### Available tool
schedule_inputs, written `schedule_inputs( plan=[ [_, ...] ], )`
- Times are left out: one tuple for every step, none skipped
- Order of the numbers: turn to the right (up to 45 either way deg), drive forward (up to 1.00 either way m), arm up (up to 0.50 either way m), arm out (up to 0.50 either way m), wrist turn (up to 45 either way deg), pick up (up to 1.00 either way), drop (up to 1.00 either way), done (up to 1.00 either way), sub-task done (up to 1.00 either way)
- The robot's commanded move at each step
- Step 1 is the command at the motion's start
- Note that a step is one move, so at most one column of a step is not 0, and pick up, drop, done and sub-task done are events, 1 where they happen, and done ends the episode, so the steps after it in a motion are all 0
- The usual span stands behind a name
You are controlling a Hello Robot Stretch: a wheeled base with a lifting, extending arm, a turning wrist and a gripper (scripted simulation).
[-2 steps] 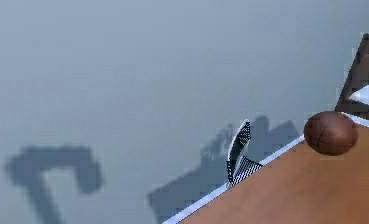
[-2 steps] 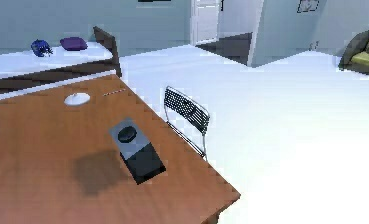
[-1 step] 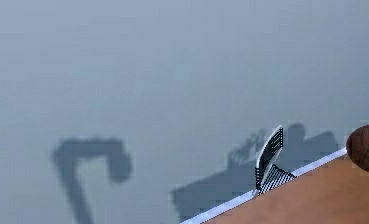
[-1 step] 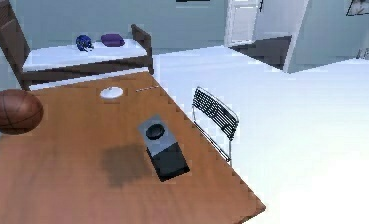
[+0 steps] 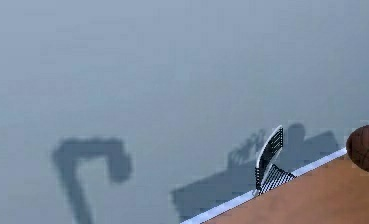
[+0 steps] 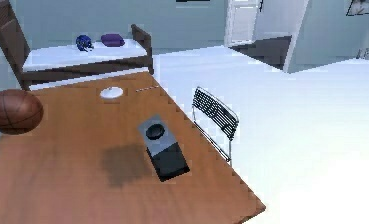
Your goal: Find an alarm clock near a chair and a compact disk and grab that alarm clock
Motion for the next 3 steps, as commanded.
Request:
schedule_inputs(
  plan=[
    [0.0,0.0,0.34,0.0,0.0,0.0,0.0,0.0,0.0],
    [0.0,0.0,0.0,0.26,0.0,0.0,0.0,0.0,0.0],
    [0.0,0.0,0.0,0.0,45.0,0.0,0.0,0.0,0.0]
  ],
)
